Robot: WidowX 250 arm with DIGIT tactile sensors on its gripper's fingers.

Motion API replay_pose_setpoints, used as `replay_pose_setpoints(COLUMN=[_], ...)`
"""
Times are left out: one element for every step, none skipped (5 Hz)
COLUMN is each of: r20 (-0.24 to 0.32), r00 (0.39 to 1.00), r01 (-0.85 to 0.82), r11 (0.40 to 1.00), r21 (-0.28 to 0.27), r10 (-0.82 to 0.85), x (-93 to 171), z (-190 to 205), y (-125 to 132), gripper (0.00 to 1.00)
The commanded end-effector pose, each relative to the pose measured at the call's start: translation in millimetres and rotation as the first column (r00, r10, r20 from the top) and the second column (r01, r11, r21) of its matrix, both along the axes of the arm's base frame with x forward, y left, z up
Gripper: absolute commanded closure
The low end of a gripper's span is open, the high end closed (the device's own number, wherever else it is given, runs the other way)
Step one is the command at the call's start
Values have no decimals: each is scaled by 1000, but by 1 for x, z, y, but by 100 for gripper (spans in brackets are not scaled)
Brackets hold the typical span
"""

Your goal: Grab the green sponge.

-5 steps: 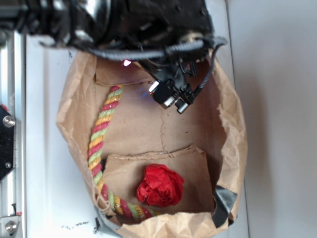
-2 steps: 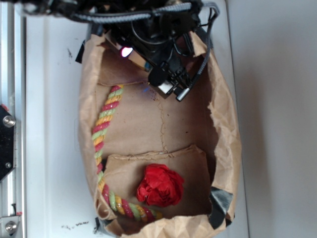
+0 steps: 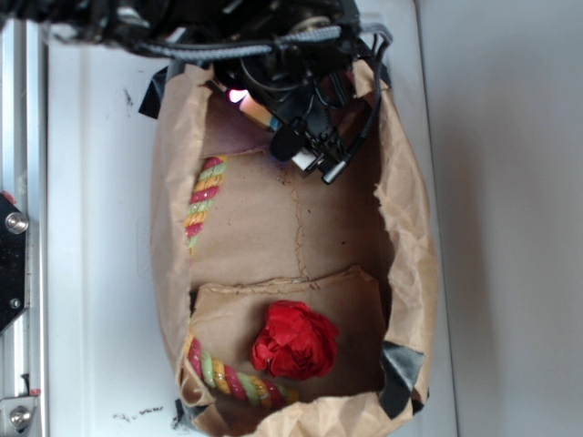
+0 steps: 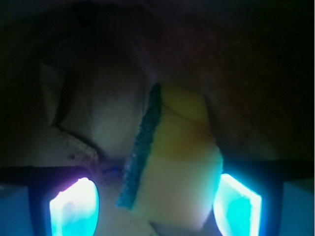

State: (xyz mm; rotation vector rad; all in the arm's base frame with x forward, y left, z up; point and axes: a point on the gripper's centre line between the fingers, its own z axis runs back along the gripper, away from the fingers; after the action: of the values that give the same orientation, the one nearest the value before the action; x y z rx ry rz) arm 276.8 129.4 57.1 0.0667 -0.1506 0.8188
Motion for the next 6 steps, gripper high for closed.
replay_pose_setpoints(r20=[-20,-21,-28,-26,5,26], r00=[1000,999,999,999,994,980], r01=[-2,-33,-14,38,106,194], r11=[998,996,996,994,990,977], r21=[67,77,93,104,95,86], r10=[3,34,17,-35,-106,-196], x=[8,9,8,7,4,3], z=[4,2,5,13,30,47], y=[21,20,16,11,0,-13], gripper=[0,100,100,100,100,100])
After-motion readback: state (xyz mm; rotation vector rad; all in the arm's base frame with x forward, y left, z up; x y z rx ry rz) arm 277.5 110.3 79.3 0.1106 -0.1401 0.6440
